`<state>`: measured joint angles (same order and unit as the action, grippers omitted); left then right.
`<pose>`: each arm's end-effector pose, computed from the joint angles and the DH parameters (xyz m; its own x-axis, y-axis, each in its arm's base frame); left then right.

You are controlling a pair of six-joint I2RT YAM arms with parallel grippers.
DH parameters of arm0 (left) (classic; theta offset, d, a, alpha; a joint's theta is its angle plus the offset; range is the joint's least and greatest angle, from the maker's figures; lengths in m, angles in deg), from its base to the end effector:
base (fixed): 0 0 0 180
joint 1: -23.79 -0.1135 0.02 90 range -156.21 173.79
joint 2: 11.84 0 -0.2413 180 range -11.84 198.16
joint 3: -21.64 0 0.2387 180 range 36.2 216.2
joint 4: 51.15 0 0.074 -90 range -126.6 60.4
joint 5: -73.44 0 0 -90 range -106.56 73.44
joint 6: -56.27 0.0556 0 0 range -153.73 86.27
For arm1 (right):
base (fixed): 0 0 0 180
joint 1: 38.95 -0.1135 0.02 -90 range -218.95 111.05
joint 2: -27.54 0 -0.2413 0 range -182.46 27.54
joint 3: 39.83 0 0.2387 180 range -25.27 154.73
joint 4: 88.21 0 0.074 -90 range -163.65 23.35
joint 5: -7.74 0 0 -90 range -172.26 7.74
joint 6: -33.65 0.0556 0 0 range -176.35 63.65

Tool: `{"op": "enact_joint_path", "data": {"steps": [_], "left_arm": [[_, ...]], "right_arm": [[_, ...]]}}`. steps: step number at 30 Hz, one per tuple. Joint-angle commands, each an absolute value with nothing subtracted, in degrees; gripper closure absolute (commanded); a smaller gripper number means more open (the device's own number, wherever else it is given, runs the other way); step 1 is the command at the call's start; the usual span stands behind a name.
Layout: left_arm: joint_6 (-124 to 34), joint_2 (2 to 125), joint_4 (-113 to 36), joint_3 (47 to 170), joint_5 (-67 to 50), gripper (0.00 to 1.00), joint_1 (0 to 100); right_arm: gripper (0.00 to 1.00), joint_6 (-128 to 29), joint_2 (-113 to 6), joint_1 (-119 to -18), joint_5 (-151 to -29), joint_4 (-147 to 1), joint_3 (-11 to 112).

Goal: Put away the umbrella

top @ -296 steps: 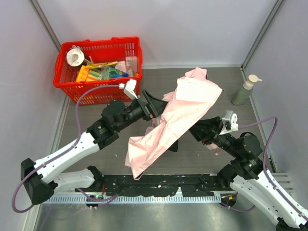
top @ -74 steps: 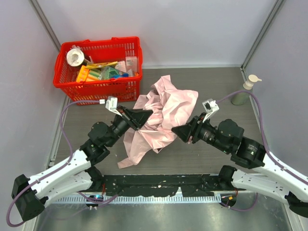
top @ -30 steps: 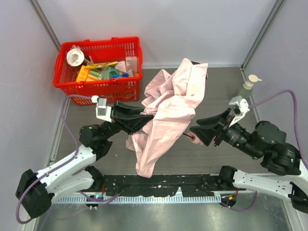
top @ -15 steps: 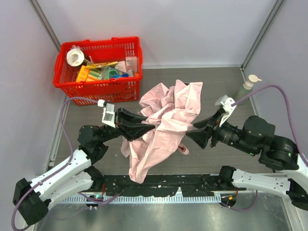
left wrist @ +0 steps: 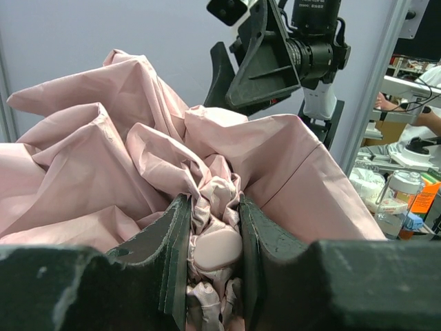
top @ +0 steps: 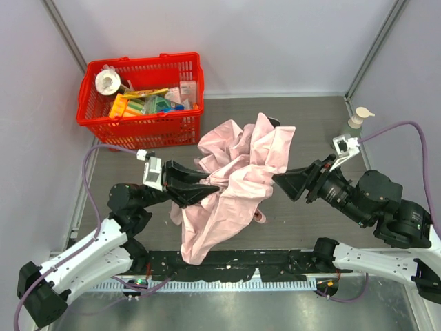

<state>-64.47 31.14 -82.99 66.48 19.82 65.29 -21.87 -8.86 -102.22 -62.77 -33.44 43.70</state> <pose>0.1136 -0.1445 0.3516 -0.1044 -0.4571 -0.8833 0.9886 0.0493 -0.1424 0.0676 0.0930 0.4148 -0.4417 0.3094 -0.8421 -0.5376 0.6602 0.5245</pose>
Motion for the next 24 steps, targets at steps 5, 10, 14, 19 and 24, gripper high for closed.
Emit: {"op": "enact_joint_path", "data": {"steps": [5, 10, 14, 19, 24], "left_arm": [[-62.29, 28.33, -86.43, 66.70, 20.18, 1.00, 65.19], [-61.59, 27.88, -85.73, 66.78, 19.74, 1.00, 65.10], [-61.59, 28.41, -85.82, 67.22, 20.00, 1.00, 65.10], [-57.39, 27.45, -77.75, 68.54, 10.81, 1.00, 65.10], [-53.87, 28.06, -78.41, 65.30, -6.52, 1.00, 65.10]], "right_arm": [[0.44, -18.29, -11.56, -102.41, -61.86, -37.44, 45.39], [0.48, -19.26, -14.46, -102.32, -63.98, -38.31, 44.69], [0.73, -21.54, -16.57, -102.32, -63.80, -39.11, 45.30], [0.99, -25.76, -16.23, -102.32, -67.48, -37.27, 47.06], [0.99, -29.10, -13.86, -102.32, -75.30, -35.51, 49.17]]}}
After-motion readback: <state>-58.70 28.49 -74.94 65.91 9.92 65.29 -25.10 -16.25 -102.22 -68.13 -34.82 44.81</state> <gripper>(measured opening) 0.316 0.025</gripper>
